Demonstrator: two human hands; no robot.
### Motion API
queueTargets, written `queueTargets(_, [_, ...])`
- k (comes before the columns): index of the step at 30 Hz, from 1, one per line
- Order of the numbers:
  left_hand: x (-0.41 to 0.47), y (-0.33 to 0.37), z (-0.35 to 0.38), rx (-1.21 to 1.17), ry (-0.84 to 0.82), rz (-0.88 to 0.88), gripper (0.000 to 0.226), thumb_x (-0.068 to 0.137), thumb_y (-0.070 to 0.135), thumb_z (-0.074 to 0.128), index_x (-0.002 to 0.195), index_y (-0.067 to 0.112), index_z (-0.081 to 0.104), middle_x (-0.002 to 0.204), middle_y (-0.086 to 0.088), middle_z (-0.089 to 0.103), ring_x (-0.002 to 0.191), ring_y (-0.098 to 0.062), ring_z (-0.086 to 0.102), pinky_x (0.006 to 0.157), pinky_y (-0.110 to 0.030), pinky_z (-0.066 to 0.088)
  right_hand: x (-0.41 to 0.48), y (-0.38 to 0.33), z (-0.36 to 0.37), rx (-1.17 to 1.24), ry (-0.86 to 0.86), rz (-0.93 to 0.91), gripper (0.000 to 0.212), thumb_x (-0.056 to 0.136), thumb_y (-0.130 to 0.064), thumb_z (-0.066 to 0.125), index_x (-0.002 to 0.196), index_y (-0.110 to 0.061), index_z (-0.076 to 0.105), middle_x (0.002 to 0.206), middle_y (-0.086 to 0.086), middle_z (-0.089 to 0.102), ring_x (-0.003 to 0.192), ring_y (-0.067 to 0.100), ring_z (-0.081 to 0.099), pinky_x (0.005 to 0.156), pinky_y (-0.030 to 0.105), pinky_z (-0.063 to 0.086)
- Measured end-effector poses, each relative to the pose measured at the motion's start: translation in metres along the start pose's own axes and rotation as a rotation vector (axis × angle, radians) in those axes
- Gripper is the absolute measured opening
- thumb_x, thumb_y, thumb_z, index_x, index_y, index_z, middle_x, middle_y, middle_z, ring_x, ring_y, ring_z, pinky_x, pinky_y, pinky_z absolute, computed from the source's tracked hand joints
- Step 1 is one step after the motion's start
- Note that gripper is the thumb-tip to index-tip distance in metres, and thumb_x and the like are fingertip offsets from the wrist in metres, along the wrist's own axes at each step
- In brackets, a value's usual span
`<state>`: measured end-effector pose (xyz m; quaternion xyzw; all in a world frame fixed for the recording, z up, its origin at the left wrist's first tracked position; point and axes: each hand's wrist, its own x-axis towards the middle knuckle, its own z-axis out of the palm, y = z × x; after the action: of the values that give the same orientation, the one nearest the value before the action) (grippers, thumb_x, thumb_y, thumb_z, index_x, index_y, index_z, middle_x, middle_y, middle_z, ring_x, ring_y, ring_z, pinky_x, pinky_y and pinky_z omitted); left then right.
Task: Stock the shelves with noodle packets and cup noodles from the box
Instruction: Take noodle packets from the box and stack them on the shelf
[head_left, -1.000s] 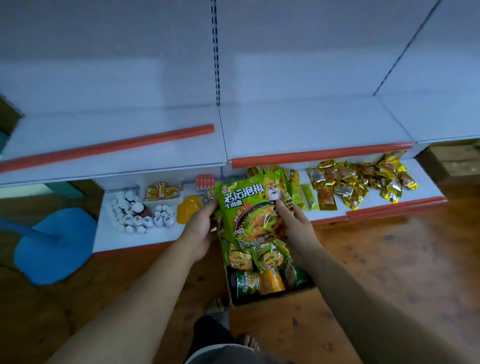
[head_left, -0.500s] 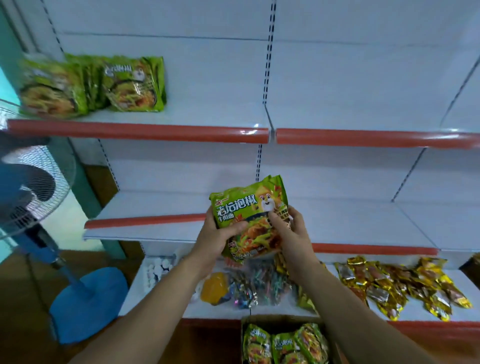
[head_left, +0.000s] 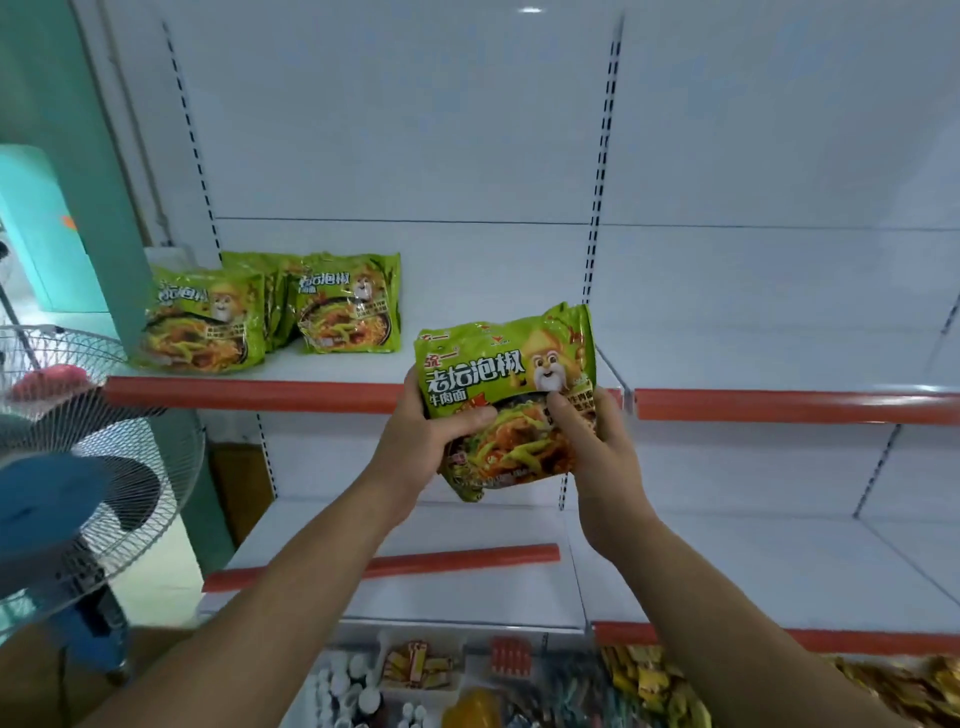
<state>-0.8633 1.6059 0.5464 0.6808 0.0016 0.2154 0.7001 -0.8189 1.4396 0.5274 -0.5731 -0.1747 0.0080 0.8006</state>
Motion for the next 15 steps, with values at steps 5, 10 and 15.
queueTargets(5, [0.053, 0.025, -0.051, -0.008, -0.005, 0.062, 0.053, 0.076, 0.003, 0.077, 0.116, 0.029, 0.056, 0.100, 0.007, 0.075, 0.094, -0.017, 0.072, 0.075, -0.031, 0.057, 0.046, -0.002, 0.059, -0.021, -0.001, -0.066, 0.043, 0.087, -0.037, 0.071, 0.127, -0.031, 0.056, 0.119, -0.002, 0.069, 0.109, 0.016, 0.067, 0.094, 0.040, 0.054])
queueTargets(10, [0.098, 0.036, -0.102, 0.064, 0.036, 0.082, 0.088, 0.074, 0.019, 0.084, 0.147, 0.024, 0.035, 0.116, 0.013, 0.064, 0.117, -0.018, 0.059, 0.101, -0.040, 0.048, 0.088, 0.004, 0.115, -0.076, 0.003, -0.122, 0.042, 0.089, -0.035, 0.070, 0.128, -0.028, 0.056, 0.117, -0.002, 0.070, 0.108, 0.015, 0.067, 0.094, 0.040, 0.055])
queueTargets(15, [0.137, 0.034, -0.151, 0.166, 0.037, 0.091, 0.105, 0.062, 0.037, 0.091, 0.148, 0.025, 0.031, 0.122, 0.002, 0.064, 0.112, -0.018, 0.063, 0.097, -0.043, 0.052, 0.122, 0.018, 0.158, -0.147, -0.010, -0.145, 0.040, 0.090, -0.031, 0.069, 0.127, -0.025, 0.056, 0.112, 0.001, 0.070, 0.101, 0.016, 0.070, 0.084, 0.033, 0.058])
